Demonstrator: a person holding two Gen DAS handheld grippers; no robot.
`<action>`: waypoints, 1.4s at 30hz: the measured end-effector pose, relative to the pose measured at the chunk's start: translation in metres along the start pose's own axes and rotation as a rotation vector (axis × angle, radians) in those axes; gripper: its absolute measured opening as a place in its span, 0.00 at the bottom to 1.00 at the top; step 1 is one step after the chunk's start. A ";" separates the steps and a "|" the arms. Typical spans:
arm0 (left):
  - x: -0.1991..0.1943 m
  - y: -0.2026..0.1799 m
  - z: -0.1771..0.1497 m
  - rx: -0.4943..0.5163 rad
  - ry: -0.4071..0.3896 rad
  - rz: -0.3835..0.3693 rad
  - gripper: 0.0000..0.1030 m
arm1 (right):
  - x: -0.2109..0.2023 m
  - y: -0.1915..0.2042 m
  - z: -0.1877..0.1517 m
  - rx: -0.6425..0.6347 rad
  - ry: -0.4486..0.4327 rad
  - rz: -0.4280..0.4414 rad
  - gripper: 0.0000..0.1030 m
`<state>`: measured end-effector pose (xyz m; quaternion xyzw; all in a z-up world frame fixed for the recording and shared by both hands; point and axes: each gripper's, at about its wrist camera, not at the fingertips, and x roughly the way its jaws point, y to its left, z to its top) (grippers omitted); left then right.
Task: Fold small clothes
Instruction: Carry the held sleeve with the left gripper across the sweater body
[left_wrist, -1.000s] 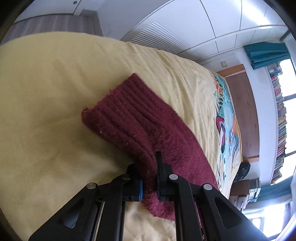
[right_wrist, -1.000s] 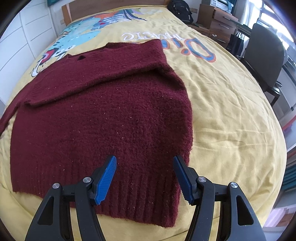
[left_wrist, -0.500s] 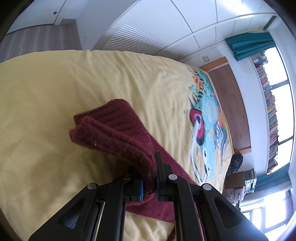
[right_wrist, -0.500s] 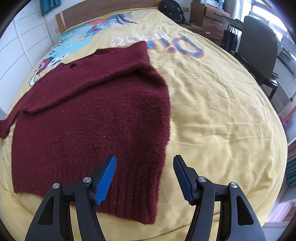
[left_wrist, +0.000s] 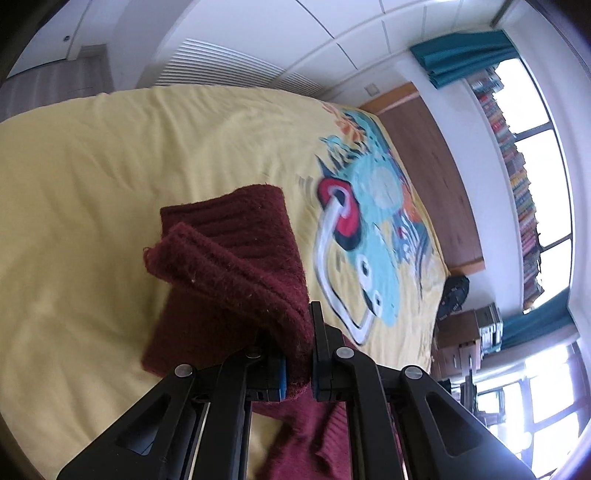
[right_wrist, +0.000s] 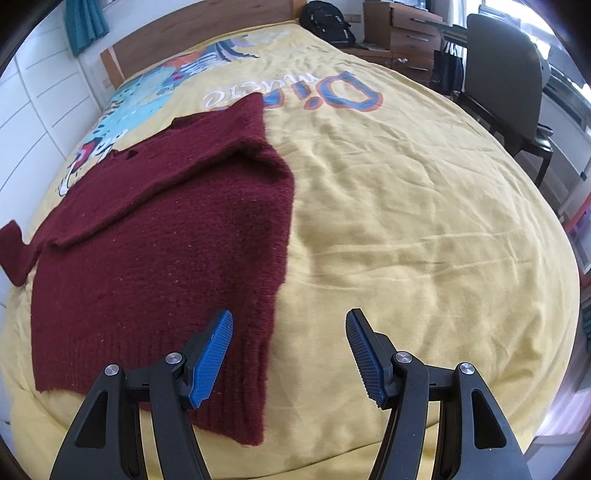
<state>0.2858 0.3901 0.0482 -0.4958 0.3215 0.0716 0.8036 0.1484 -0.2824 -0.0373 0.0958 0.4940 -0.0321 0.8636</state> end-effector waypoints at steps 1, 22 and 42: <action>0.004 -0.009 -0.005 0.010 0.008 -0.008 0.06 | 0.000 -0.004 -0.001 0.005 0.000 0.004 0.64; 0.103 -0.145 -0.129 0.181 0.214 -0.135 0.06 | 0.006 -0.053 -0.004 0.073 0.004 0.045 0.64; 0.157 -0.219 -0.273 0.365 0.446 -0.162 0.06 | 0.010 -0.073 -0.012 0.126 0.008 0.076 0.64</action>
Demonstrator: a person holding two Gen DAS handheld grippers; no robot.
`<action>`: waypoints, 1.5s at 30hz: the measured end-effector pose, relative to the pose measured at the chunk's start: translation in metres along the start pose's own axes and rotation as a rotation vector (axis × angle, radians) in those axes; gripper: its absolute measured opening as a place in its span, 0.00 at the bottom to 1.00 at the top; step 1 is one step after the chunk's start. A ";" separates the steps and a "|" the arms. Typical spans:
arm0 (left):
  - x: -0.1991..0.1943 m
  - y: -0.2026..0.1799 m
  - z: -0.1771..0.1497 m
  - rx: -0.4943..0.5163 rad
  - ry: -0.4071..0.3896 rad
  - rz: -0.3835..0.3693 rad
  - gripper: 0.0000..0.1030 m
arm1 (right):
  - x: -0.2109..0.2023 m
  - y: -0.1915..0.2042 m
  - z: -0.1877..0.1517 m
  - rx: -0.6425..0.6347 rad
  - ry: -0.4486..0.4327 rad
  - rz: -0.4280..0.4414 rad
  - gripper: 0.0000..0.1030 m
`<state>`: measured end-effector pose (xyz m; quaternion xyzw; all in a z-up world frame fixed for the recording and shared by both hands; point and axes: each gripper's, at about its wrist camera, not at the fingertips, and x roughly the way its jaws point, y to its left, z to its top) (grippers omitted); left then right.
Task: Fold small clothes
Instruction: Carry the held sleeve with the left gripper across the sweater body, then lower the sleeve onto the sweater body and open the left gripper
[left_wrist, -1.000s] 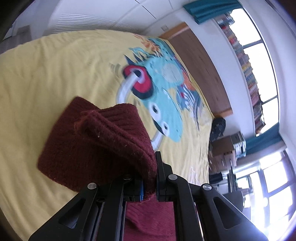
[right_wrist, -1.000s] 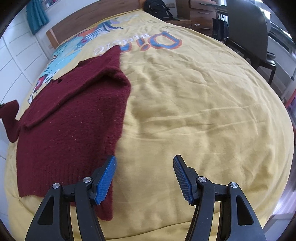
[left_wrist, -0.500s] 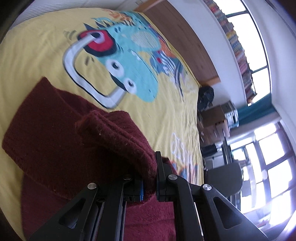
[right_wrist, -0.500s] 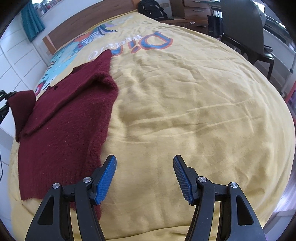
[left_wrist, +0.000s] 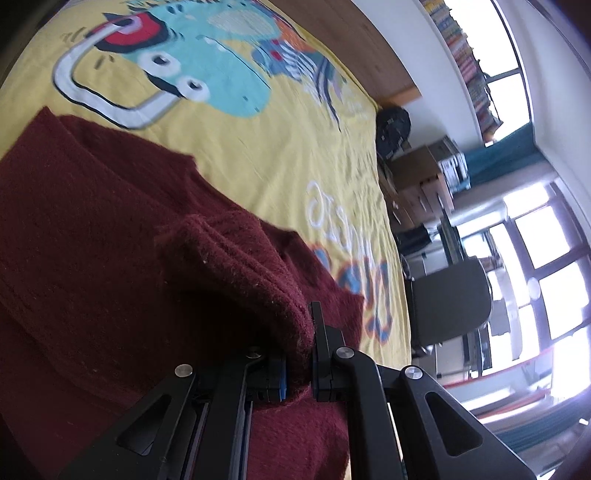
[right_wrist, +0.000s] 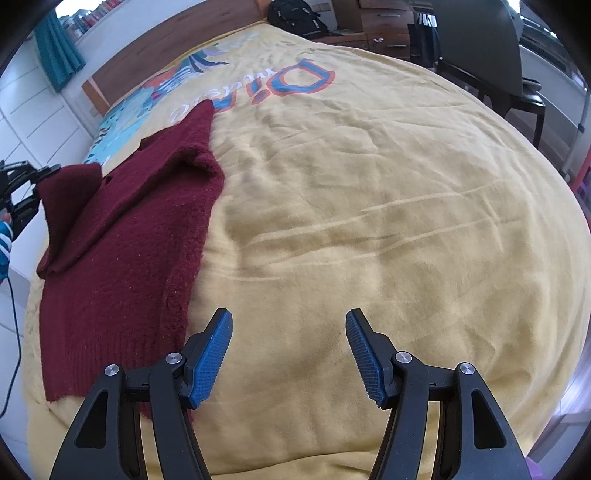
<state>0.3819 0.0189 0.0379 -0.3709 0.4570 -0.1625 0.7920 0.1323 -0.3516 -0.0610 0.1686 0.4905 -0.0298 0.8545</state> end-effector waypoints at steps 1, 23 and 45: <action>0.003 -0.003 -0.003 0.004 0.007 -0.003 0.06 | 0.000 0.000 0.000 0.000 0.001 0.002 0.64; 0.053 -0.019 -0.063 0.082 0.153 0.049 0.06 | 0.006 -0.003 -0.001 0.008 0.016 0.015 0.64; 0.071 -0.045 -0.099 0.318 0.194 0.203 0.14 | 0.010 -0.004 -0.001 0.016 0.025 0.020 0.64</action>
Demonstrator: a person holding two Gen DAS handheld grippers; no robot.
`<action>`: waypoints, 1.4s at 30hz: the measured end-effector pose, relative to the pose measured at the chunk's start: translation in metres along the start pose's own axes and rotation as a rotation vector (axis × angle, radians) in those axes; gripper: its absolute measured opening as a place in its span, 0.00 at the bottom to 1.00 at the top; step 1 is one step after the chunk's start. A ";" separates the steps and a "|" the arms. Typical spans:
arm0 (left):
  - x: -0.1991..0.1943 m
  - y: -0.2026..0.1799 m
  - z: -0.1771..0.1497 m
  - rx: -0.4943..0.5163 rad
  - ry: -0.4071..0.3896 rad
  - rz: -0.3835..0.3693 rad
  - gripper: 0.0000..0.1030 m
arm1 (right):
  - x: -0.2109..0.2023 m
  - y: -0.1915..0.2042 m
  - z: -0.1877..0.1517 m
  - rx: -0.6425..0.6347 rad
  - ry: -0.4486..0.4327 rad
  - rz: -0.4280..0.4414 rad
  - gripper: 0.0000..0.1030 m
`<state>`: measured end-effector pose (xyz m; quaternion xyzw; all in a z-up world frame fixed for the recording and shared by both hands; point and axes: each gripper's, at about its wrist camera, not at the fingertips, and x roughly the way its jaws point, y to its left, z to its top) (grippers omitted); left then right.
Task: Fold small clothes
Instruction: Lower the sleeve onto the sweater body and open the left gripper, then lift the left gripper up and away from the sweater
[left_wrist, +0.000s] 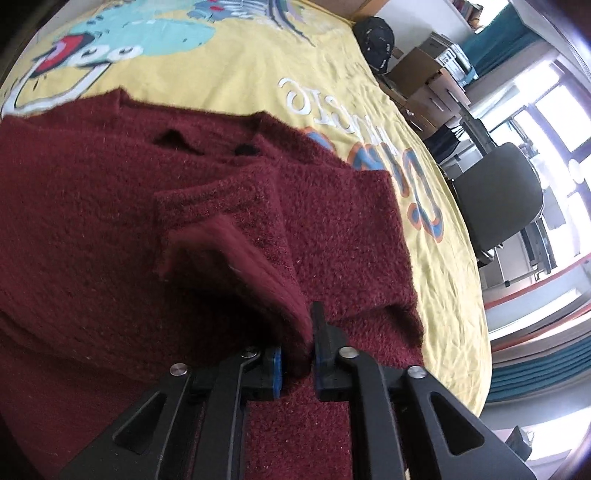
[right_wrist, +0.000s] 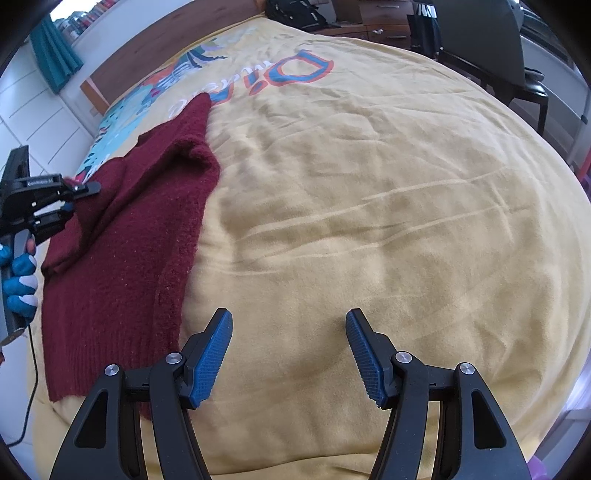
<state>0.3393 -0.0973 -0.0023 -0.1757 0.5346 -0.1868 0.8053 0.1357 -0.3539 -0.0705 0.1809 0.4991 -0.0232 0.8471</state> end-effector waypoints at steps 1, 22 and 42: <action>0.000 -0.004 0.001 0.011 -0.002 -0.001 0.19 | 0.000 0.000 0.000 -0.001 0.000 0.000 0.64; -0.003 -0.011 0.000 0.056 -0.028 -0.035 0.35 | 0.000 0.000 -0.001 -0.001 -0.002 -0.007 0.64; -0.015 0.035 -0.021 0.090 -0.062 0.094 0.35 | 0.004 0.006 0.001 -0.015 0.006 -0.041 0.64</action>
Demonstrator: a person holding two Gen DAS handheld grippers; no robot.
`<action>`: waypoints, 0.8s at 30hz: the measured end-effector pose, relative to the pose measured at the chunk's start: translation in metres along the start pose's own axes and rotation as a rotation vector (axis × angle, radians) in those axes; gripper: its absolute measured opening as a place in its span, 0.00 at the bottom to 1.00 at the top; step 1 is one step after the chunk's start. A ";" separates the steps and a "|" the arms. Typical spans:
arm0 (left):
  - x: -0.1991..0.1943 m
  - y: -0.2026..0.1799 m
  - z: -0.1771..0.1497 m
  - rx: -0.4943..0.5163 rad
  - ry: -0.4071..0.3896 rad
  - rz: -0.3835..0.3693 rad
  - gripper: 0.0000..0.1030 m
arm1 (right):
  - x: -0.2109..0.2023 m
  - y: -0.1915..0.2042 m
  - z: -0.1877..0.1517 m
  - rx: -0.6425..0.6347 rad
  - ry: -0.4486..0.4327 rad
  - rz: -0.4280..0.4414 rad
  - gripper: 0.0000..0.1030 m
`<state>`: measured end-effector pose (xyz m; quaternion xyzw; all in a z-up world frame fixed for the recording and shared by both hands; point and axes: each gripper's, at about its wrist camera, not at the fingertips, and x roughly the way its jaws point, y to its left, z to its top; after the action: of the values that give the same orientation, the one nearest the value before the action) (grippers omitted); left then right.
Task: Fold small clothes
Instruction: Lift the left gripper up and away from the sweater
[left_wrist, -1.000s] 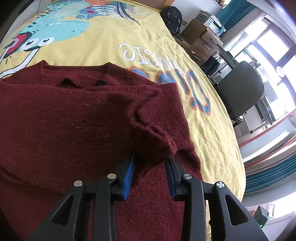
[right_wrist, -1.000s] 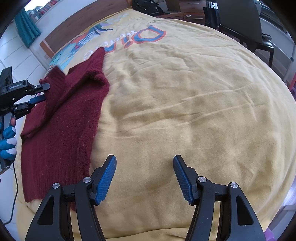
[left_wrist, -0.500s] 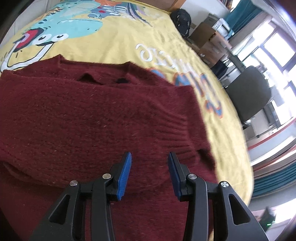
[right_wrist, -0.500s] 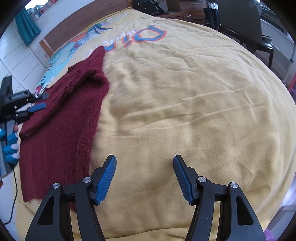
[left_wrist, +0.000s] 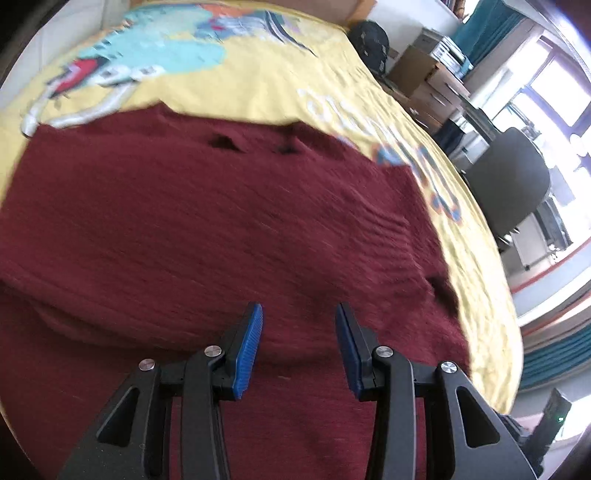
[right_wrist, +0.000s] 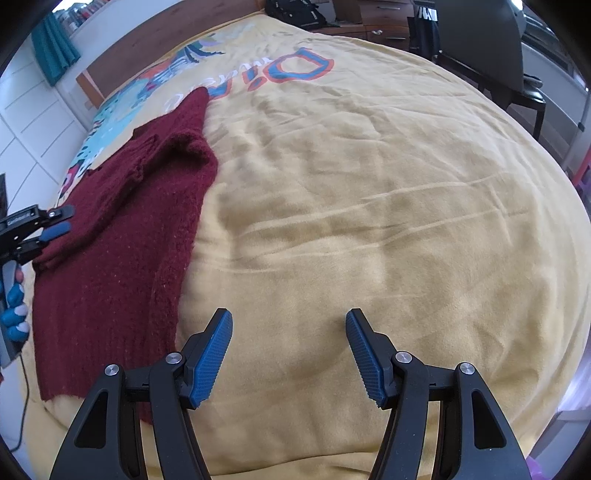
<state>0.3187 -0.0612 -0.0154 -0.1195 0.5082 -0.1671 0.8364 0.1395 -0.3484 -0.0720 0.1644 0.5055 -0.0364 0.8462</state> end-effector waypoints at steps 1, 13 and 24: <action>-0.005 0.009 0.003 -0.006 -0.013 0.016 0.35 | 0.000 0.000 0.000 0.000 0.000 -0.003 0.64; -0.025 0.121 0.013 -0.176 -0.115 0.255 0.35 | 0.002 0.006 0.001 -0.022 0.005 -0.033 0.64; -0.039 0.122 -0.001 -0.190 -0.077 0.149 0.40 | -0.003 0.011 0.000 -0.032 -0.010 -0.031 0.64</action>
<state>0.3203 0.0660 -0.0294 -0.1664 0.4969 -0.0508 0.8502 0.1408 -0.3385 -0.0668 0.1428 0.5042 -0.0422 0.8506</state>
